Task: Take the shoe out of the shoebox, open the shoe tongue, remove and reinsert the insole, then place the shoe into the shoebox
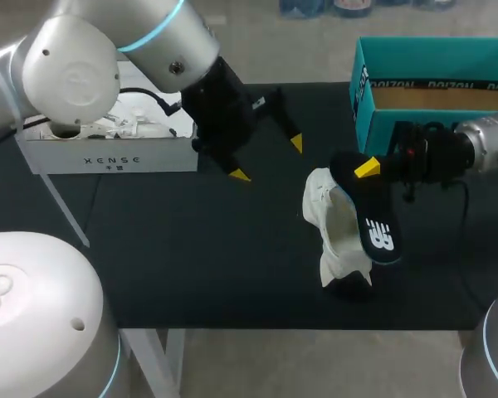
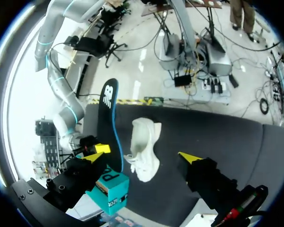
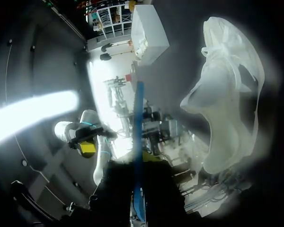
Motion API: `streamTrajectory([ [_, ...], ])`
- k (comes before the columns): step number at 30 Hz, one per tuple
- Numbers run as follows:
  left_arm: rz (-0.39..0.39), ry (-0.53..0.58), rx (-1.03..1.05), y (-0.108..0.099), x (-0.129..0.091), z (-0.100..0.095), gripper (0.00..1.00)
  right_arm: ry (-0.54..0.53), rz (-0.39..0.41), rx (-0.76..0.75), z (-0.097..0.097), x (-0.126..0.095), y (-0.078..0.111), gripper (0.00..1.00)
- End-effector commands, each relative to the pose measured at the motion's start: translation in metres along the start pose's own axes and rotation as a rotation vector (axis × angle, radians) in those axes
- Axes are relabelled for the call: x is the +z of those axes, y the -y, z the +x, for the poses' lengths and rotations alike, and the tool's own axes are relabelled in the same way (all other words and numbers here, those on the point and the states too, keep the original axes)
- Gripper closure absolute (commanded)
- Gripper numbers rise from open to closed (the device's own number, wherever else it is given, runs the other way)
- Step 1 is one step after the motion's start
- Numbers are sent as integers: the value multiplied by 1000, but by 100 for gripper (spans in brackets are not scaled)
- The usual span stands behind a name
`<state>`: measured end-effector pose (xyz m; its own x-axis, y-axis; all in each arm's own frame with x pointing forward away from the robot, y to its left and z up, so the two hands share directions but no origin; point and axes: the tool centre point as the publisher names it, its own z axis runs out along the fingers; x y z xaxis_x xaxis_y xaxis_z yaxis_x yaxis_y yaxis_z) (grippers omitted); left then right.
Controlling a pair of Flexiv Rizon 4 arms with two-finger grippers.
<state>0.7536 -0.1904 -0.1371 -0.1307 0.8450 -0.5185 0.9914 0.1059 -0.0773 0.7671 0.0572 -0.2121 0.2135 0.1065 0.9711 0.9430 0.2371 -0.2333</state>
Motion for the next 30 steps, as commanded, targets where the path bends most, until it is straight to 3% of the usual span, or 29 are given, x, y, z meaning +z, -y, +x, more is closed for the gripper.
streamTrajectory([
  [1,25,-197,72,-39,-21,-35,0,1,-3,0,0,1,1,100],
  [9,27,-230,161,-56,-18,-82,0,1,-3,0,0,1,1,100],
  [18,-25,-331,156,-65,-7,-110,0,1,-3,0,0,1,1,100],
  [23,-89,-345,196,-57,-8,-129,0,1,-3,0,0,1,1,100],
  [30,-89,-345,196,-57,-8,-129,0,1,-3,0,0,1,1,100],
])
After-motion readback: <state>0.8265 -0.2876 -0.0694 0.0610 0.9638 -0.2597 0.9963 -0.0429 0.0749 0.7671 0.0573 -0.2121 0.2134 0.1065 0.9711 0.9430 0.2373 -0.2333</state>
